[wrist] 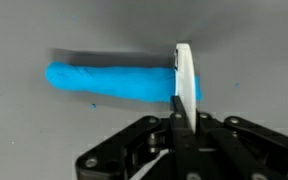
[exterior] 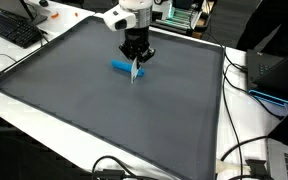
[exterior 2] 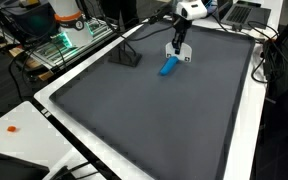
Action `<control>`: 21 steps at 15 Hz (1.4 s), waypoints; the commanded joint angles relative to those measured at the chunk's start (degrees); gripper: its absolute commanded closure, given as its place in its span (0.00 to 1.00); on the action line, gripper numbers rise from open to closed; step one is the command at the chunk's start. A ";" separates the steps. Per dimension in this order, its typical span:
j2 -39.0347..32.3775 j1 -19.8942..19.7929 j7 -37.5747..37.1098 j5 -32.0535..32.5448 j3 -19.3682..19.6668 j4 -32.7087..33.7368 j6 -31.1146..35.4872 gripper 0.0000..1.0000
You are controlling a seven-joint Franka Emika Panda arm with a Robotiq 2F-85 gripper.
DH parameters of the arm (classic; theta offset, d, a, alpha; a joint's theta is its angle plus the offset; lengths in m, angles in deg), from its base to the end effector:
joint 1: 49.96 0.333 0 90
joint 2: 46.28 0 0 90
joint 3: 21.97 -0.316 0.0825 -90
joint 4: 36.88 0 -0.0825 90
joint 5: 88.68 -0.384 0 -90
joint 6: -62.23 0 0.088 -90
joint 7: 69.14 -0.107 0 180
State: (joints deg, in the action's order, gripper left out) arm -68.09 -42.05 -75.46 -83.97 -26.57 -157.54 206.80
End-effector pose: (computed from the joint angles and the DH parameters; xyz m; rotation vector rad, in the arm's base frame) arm 0.5713 0.1270 0.2385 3.1173 0.2622 0.0646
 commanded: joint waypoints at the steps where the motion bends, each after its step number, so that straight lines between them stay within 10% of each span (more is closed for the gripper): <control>1: -1.70 -0.43 2.66 -1.33 -0.61 -0.88 -3.81 0.99; 21: -0.49 -3.17 12.88 -17.56 -6.44 0.61 -10.25 0.99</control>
State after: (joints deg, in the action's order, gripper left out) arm -68.44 -44.73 -64.84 -98.16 -31.05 -156.59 197.54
